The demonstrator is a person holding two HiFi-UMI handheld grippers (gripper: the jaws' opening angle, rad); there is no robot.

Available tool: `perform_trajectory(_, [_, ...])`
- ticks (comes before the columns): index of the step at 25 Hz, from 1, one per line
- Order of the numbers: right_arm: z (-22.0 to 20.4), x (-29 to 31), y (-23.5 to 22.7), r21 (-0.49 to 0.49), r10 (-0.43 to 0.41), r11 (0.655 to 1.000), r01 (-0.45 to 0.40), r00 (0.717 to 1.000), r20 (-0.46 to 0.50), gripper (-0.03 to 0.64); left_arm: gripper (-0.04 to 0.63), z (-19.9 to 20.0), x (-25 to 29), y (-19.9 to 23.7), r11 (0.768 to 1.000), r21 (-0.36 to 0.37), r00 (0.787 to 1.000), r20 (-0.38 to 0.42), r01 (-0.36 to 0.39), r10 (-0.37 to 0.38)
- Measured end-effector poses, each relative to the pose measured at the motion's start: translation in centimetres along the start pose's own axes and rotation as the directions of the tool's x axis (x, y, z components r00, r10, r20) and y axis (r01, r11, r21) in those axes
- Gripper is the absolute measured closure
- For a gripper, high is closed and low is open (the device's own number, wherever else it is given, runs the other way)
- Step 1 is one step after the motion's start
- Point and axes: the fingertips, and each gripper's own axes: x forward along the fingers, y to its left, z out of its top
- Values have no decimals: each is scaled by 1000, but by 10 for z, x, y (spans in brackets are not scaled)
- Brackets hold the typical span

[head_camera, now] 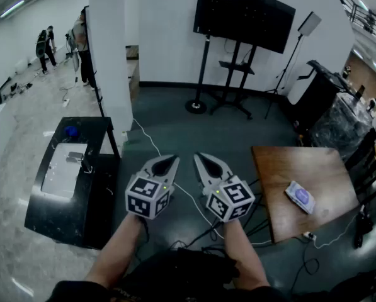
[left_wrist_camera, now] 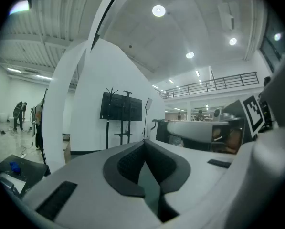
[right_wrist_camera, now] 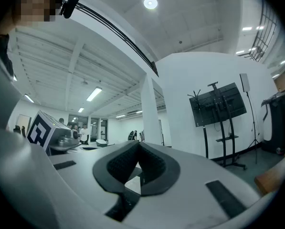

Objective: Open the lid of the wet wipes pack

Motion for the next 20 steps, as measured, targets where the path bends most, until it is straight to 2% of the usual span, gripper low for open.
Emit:
perform_trajectory(14, [0, 2, -3, 9, -5, 1000, 4, 1000, 17, 607, 589, -2, 4, -4, 1000, 4, 1000, -4, 13, -13])
perform_trajectory(20, [1, -16, -12, 11, -47, 999, 47, 999, 17, 607, 589, -7, 12, -20, 998, 9, 998, -24, 63, -63])
